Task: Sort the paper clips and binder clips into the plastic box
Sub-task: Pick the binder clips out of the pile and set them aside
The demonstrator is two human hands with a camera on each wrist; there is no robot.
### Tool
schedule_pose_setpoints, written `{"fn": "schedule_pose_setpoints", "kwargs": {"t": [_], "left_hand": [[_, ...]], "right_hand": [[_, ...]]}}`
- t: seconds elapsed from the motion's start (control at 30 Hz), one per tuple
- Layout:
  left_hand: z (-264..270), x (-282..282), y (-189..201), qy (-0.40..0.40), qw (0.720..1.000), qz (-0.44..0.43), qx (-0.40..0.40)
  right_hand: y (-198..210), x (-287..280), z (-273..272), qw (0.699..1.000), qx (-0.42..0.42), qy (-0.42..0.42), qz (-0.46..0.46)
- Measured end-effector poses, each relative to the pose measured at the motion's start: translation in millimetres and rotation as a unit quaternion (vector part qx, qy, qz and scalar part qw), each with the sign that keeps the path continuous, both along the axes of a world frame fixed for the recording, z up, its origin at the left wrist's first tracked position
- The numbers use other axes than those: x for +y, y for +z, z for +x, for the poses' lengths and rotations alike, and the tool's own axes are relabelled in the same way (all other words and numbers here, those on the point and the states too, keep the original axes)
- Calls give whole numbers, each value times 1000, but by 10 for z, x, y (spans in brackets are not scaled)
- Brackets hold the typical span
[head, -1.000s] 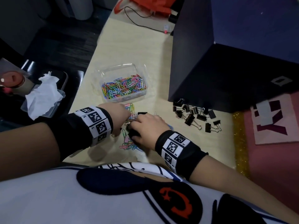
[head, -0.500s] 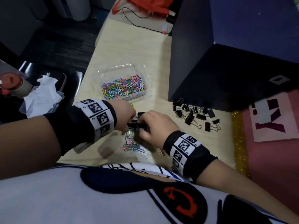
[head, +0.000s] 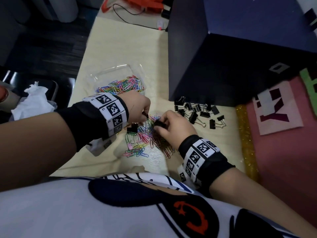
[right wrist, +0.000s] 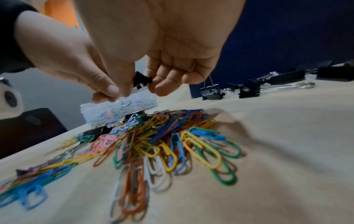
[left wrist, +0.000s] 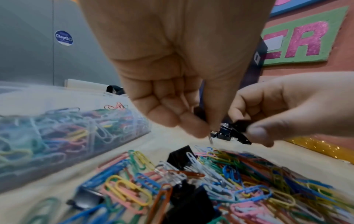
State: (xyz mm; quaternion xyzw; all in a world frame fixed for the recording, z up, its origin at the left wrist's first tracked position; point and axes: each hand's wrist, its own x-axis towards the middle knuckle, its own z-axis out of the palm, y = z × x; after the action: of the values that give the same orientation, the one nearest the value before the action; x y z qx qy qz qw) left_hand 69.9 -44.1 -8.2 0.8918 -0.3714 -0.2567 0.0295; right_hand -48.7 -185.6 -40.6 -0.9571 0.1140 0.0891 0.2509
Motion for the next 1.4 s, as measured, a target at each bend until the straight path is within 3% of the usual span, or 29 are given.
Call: {"fn": "schedule_pose_setpoints", "kwargs": {"t": [0.17,0.27,0.4,0.5,0.73,1.03,1.23,1.4], "left_hand": [[-27,-134,24,123,974,-176,66],[3,-87,27,114,979,-158,56],[-1,113,35,45,999,-5,19],[-97,229,-12,-27,995,96,7],[-314,338,-166,-67,991,106,-41],[-277,419,-212,-55,995,62,-56],[-258,408,-238,-73,993,70,-66],[-233,398,-256,-50,995,70,-53]], "right_hand": [[26,-207,21,982,-81,-171,-15],[48,-272,10,975,-62,-203,-74],[37,-146,31,990,-36,-94,-100],[16,32,134,995,-12,8,-101],[-20,296,408,967,65,198,-144],[-105,296,458,966,45,176,-185],[-90,291,446,959,66,225,-160],[-106,223,434,974,53,170,-142]]}}
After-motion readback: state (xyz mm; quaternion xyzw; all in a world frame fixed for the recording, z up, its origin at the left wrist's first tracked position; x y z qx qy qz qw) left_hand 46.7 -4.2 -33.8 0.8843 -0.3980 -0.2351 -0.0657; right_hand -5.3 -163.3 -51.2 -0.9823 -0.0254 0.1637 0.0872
